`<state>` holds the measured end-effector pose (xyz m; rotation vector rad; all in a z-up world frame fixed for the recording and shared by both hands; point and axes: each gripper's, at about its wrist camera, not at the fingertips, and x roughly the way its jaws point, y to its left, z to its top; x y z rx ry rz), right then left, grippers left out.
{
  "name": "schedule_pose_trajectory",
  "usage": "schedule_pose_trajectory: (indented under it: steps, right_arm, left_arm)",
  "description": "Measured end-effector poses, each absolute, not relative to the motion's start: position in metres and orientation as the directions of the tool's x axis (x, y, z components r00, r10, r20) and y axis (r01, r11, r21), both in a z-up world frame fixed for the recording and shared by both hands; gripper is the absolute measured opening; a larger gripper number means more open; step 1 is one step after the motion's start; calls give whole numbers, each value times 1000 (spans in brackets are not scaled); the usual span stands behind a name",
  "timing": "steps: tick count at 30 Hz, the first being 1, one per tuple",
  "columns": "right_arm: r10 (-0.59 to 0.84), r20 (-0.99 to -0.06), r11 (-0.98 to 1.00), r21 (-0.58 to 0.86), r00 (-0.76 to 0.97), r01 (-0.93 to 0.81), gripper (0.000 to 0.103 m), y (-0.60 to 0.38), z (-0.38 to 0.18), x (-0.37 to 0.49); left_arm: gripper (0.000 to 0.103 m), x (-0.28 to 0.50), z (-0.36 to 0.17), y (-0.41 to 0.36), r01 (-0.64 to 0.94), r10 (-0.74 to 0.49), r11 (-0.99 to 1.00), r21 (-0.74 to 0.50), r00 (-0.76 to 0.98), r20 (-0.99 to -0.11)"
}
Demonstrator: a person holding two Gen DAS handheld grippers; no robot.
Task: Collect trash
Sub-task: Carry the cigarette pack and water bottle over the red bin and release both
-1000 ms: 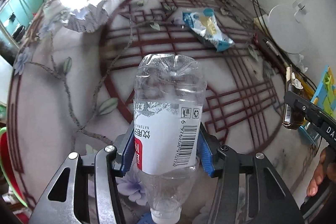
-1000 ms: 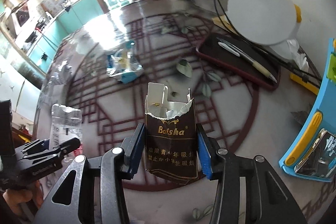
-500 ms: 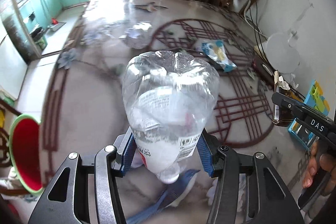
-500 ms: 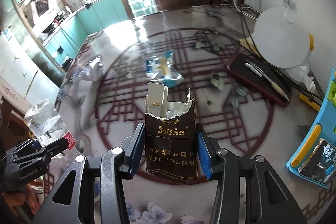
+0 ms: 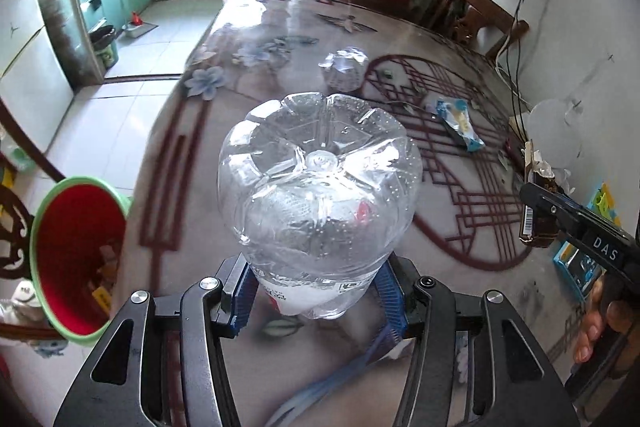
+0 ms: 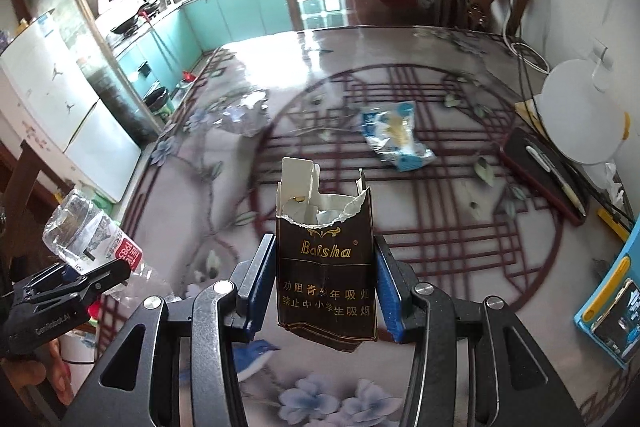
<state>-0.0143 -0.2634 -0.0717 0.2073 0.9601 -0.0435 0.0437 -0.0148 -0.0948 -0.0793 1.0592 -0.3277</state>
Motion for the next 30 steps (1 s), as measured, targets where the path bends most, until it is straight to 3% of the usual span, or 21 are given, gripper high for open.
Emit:
schedule_pose_trajectory:
  steps: [14,17,28,29,30]
  right_arm:
    - [77,-839,987,139,538,75,44,-194,-79,-10]
    - [86,-848,988,140,523,65,44,-186,-85,-11]
    - [89,-864,989,135,495,57,45,-188,-89,-14]
    - [90,-866,989,136,492,57,45,-189,-90,-14]
    - [91,-867,989,137,490,59,45,-190,-90,-14]
  left_arm:
    - [53,49,-99,43,197,-324,945,-262,447,-834]
    - [59,58,-109,39,205,-320,945,-253,447,-835]
    - [62,83,-164,24,140,-307,951,-276,320,-896]
    - [61,83,-166,23,135,-309,950,-280,317,-897]
    - [47,83,-166,24,135,-315,949,-286,316,-895]
